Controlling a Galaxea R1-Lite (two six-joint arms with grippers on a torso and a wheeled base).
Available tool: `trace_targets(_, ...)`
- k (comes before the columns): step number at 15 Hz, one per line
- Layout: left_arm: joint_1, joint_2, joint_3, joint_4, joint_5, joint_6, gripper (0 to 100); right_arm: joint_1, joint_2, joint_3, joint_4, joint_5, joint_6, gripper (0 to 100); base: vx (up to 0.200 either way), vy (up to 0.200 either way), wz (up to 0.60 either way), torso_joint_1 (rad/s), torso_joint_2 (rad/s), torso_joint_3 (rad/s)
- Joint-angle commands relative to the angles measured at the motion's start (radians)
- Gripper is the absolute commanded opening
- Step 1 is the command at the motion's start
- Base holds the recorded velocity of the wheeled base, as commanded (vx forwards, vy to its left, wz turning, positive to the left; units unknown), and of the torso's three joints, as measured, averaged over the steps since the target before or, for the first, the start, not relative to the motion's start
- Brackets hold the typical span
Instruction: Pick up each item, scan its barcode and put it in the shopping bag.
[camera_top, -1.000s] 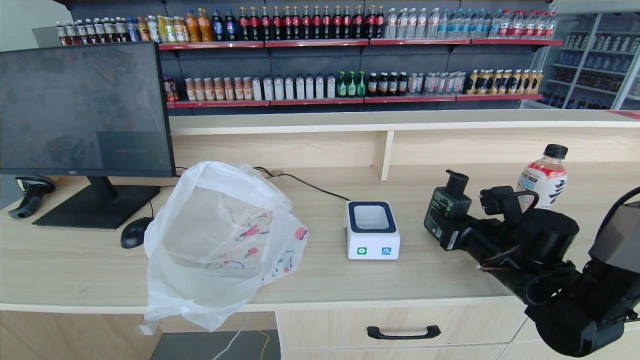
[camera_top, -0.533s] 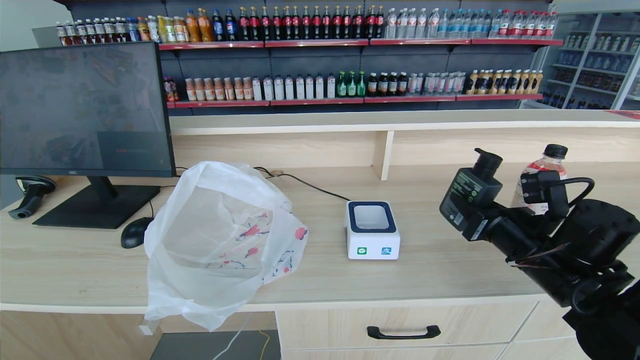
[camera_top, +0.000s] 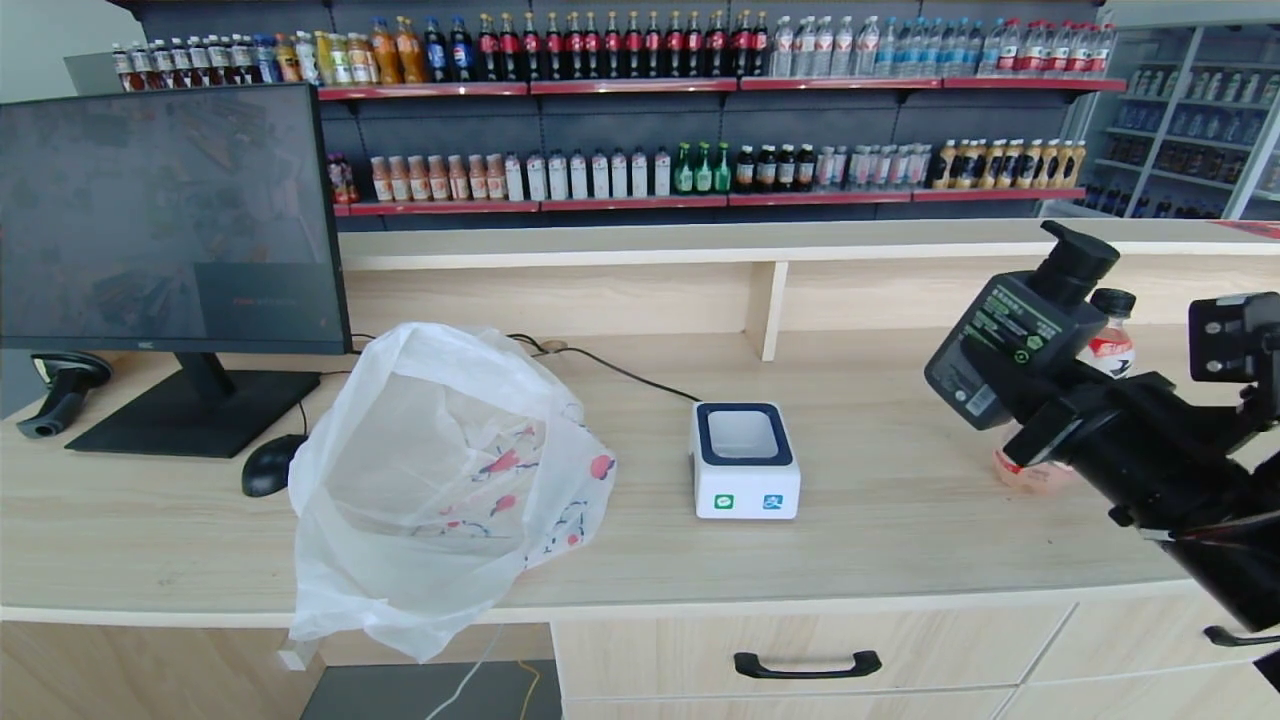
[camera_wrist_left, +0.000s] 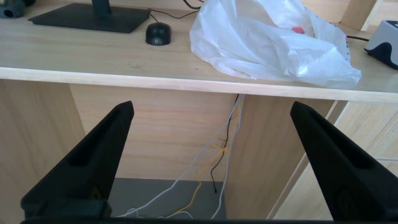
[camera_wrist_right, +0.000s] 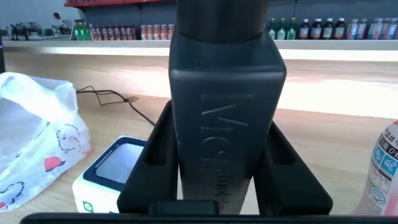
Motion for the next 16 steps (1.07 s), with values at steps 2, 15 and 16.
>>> trace_targets(2,0.000,0.000,0.000,0.000,0.000,0.000,100,0.027,-0.150,0.047,-0.002,0.047,-0.017,0,0.000,0.000,0.00,0.000,0.00,0.000)
trace_targets(15,0.000,0.000,0.000,0.000,0.000,0.000,100,0.450,-0.139,-0.042,-0.002,0.041,0.626,0,0.000,0.000,0.00,0.000,0.00,0.000)
trace_targets(16,0.000,0.000,0.000,0.000,0.000,0.000,100,0.458,-0.139,-0.040,-0.002,0.041,0.641,0,0.000,0.000,0.00,0.000,0.00,0.000)
